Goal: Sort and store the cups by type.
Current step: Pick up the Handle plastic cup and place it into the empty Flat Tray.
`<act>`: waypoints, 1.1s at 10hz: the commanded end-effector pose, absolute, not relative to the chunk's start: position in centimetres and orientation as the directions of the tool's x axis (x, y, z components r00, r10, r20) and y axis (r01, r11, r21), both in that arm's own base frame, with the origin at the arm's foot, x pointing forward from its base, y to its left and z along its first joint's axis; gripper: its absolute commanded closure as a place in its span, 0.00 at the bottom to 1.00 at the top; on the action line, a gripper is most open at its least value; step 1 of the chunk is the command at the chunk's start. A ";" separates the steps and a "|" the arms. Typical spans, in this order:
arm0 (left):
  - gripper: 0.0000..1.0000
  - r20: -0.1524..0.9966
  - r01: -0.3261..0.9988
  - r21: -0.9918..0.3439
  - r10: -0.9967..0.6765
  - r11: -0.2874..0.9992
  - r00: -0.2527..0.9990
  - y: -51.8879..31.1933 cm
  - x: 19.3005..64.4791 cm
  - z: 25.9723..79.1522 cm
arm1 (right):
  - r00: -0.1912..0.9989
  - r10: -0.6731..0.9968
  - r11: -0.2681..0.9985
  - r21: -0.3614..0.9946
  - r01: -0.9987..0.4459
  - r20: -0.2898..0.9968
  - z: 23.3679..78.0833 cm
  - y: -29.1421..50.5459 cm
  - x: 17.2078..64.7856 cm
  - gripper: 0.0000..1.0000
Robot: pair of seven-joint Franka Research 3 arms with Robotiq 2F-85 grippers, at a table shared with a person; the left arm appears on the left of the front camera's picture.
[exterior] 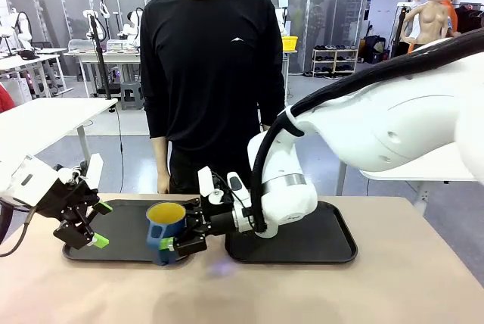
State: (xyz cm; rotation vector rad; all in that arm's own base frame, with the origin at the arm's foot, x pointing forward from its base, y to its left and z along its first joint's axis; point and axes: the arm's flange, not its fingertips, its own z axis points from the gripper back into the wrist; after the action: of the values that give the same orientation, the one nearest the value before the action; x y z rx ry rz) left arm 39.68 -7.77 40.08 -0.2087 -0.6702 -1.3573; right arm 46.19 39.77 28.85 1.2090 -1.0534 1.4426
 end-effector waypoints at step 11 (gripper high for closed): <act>0.00 0.543 0.940 0.252 -0.837 0.232 0.061 -7.8 39.6 40.0 | -0.025 0.116 0.150 -0.042 -0.988 0.993 25.9 47.2 52.9 0.57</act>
State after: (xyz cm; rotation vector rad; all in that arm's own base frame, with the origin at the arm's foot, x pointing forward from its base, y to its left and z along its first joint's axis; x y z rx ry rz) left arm 39.68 -7.78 40.08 -0.2086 -0.6703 -1.3573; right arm 52.83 46.38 26.55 1.0379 -1.1864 1.1917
